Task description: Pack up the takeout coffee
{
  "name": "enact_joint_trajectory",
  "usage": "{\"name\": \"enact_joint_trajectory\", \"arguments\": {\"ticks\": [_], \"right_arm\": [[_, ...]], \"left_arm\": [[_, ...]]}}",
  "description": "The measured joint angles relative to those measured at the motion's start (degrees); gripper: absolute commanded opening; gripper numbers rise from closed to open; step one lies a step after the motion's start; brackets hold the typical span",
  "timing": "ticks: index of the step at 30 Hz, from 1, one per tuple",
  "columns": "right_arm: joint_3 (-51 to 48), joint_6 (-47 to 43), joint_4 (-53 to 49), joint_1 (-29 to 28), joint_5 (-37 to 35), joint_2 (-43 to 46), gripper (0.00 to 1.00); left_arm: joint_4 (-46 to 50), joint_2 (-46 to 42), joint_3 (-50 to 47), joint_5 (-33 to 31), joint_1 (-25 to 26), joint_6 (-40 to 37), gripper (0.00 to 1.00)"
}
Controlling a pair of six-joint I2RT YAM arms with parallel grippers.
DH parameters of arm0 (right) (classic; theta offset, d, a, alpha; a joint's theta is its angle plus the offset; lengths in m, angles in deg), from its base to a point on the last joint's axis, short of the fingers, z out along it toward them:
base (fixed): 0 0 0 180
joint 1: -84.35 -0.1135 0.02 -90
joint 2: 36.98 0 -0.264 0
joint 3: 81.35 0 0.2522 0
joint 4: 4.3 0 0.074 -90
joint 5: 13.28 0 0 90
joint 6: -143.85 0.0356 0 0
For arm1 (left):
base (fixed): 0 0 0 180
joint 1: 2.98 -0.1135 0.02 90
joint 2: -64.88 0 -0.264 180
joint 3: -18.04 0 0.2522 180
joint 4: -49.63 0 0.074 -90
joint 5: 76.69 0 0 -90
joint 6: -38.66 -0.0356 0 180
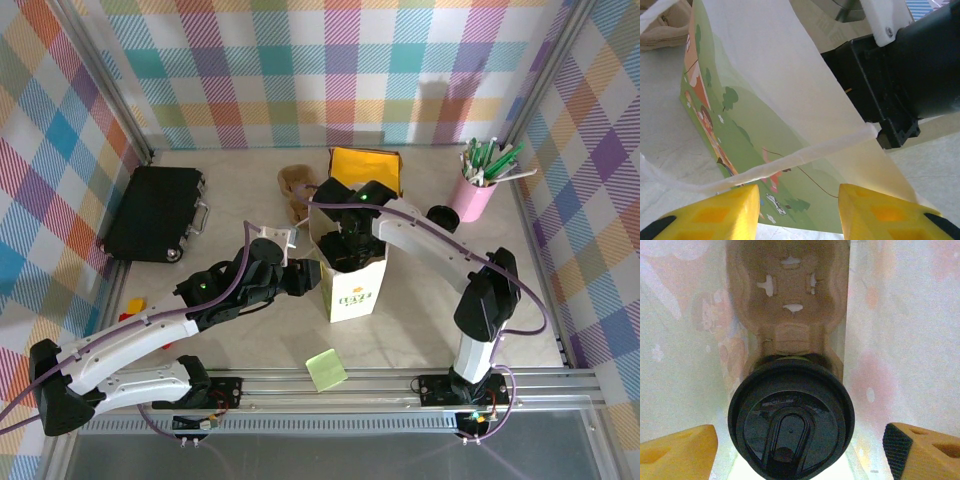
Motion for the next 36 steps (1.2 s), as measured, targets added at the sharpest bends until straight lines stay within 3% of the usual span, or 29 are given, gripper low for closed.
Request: {"name": "enact_joint_trajectory", "arguments": {"ticks": [36], "right_arm": [[10.8,1.2,-1.4,0.0,1.1,7.6,0.87]], "left_arm": [[0.0,0.7,0.0,-0.1,0.0,0.0,0.45]]}}
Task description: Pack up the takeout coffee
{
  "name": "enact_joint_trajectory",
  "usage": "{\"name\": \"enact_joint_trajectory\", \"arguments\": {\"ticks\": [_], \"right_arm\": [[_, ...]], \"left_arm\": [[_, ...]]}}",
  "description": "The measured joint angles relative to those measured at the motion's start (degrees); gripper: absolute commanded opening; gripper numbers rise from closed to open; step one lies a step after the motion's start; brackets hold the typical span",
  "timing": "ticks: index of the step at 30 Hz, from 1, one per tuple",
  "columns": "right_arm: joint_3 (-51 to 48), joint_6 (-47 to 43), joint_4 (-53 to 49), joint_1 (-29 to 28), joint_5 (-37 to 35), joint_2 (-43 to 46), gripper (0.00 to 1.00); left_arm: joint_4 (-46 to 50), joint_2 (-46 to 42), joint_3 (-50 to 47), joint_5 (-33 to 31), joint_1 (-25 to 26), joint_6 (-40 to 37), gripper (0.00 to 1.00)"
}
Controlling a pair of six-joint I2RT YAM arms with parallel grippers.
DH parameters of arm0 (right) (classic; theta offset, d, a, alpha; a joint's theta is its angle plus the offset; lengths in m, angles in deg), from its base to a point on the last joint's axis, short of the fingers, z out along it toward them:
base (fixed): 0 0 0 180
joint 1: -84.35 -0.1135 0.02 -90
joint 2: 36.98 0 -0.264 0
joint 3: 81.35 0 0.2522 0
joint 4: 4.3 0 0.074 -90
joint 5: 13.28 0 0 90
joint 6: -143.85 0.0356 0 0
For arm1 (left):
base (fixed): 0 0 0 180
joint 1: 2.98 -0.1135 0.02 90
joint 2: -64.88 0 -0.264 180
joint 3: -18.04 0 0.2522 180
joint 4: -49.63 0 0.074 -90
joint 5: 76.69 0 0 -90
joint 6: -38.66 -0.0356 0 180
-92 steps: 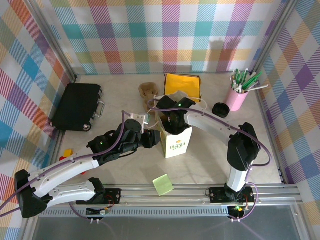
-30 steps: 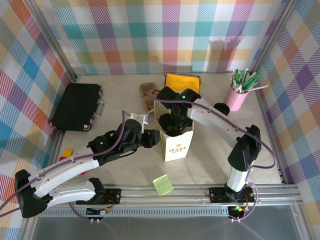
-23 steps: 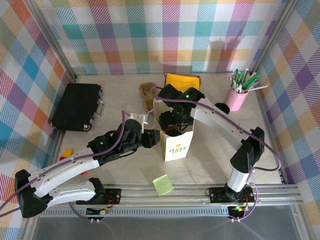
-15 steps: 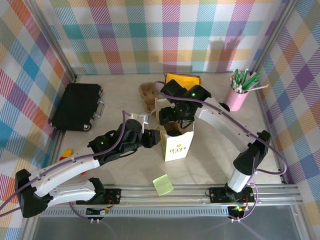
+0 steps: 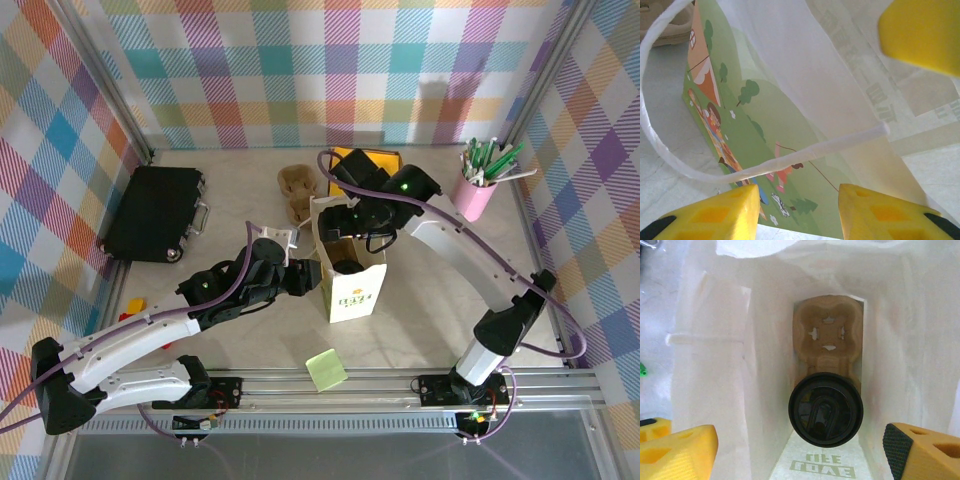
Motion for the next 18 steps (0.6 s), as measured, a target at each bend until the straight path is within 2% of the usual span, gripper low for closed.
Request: {"name": "enact_joint_trajectory", "arguments": {"ticks": [18], "right_arm": [[6.7,-1.9,-1.5,0.0,0.4,3.7,0.87]], "left_arm": [[0.0,0.0,0.0,0.0,0.0,0.0,0.45]]}}
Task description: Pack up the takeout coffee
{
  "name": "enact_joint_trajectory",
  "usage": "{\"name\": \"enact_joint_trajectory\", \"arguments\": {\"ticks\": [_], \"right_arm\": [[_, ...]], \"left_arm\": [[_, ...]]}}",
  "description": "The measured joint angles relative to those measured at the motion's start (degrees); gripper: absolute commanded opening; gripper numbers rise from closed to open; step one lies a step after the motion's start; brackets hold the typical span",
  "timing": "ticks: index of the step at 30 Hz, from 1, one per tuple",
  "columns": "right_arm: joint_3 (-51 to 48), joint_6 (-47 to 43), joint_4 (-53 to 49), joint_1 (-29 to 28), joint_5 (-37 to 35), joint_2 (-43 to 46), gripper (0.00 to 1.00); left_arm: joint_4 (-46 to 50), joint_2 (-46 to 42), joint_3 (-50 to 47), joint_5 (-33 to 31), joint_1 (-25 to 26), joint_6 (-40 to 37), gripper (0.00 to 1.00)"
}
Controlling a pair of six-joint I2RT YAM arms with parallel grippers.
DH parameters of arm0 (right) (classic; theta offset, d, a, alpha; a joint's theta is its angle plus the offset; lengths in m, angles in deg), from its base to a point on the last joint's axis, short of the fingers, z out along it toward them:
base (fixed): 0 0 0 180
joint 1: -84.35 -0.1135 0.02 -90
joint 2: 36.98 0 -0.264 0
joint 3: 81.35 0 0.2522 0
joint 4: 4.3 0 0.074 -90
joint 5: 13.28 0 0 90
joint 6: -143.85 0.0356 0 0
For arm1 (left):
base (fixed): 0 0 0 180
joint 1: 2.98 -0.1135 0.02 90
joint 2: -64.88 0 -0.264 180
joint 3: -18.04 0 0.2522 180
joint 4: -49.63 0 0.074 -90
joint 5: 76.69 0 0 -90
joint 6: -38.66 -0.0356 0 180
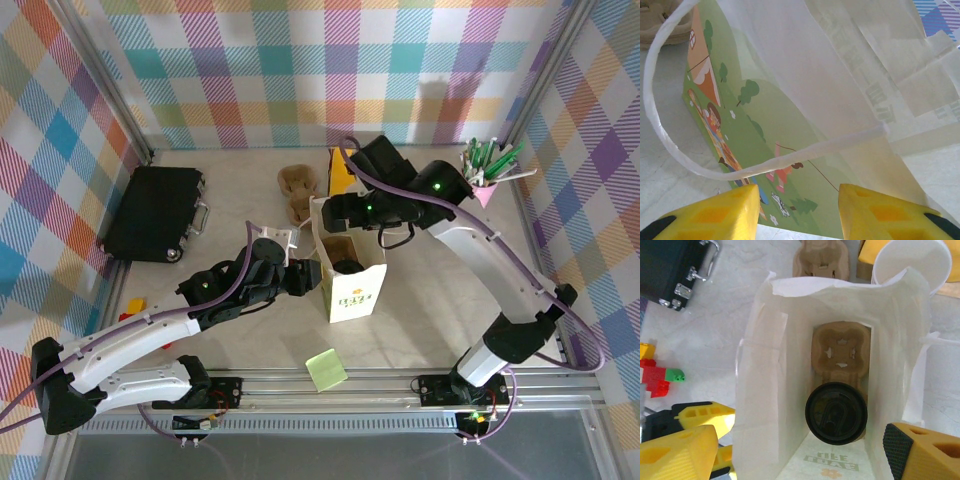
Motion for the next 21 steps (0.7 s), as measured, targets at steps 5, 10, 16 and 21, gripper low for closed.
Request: {"name": "enact_joint_trajectory", "arguments": {"ticks": [5,10,16,21], "right_arm": [[1.8,-1.3,-0.5,1.9,-0.3,2.5,0.86],[1.9,-2.9,-1.3,10.1,-0.5,5.7,0.85],[-0.7,-6.1,-1.3,22.5,-1.8,9.5,0.83],[-3.7,-10.4,0.6,31.9,-3.5,9.4,0.82]], "left_arm": [[0.9,0.0,0.5,0.0,0.0,0.0,0.45],[2.5,-0.3,2.1,-0.2,0.0,-0.2,0.46],[6.1,-3.5,5.6,-2.4,0.0,-1.8,0.47],[10.5,-4.2,11.7,-6.3,-0.1,-4.4,0.47]]}}
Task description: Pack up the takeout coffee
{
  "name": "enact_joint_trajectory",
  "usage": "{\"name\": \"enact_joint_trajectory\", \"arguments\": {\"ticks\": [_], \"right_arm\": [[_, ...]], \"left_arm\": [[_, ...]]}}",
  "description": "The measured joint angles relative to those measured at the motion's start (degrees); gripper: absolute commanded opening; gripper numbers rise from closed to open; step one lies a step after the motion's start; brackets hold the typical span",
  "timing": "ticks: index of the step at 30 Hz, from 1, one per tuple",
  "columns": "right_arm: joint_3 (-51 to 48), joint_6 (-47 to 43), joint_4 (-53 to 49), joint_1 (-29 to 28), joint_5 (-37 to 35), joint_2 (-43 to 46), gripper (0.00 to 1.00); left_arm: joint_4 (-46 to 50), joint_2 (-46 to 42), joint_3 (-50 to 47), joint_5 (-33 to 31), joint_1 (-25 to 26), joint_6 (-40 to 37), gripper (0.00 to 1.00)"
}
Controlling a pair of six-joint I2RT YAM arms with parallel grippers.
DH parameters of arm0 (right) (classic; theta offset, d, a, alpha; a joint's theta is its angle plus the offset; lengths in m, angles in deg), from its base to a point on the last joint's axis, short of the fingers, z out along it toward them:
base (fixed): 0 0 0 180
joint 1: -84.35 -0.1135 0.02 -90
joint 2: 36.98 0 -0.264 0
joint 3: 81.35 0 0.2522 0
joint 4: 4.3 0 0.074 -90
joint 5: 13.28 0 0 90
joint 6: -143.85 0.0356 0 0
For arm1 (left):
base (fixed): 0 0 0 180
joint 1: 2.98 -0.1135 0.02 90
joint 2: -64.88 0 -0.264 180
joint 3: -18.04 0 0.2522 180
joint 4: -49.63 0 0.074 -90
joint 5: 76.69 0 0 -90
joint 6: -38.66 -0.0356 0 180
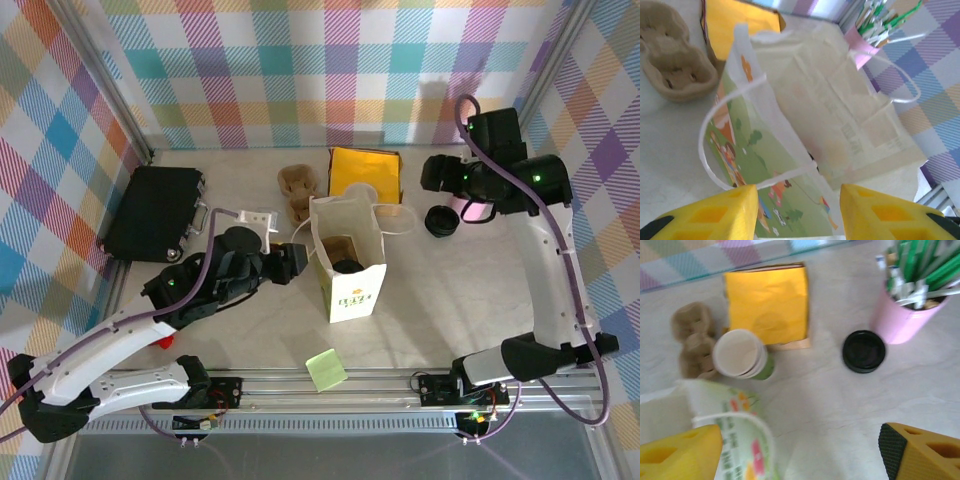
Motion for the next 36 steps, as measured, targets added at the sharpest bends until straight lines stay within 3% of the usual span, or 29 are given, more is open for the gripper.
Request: {"name": "enact_joint_trajectory", "arguments": {"ticks": [10,18,36], "right_arm": [[-1.7,-7.3,8.9,14.4,0.3,-7.8,0.73],[-1.8,-8.7,15.1,21.9,3.6,-15.4,0.57],[10.2,-8.2,17.8,24.1,8.6,-31.3,0.41]], "left_arm": [[4.5,-0.6,5.7,-5.2,-1.9,-5.4,0.47],[4.5,1.0,5.7,-6.0,-2.8,-9.4,0.47],[2.6,4.7,5.7,-5.6,-2.8,-14.9,0.47]]}}
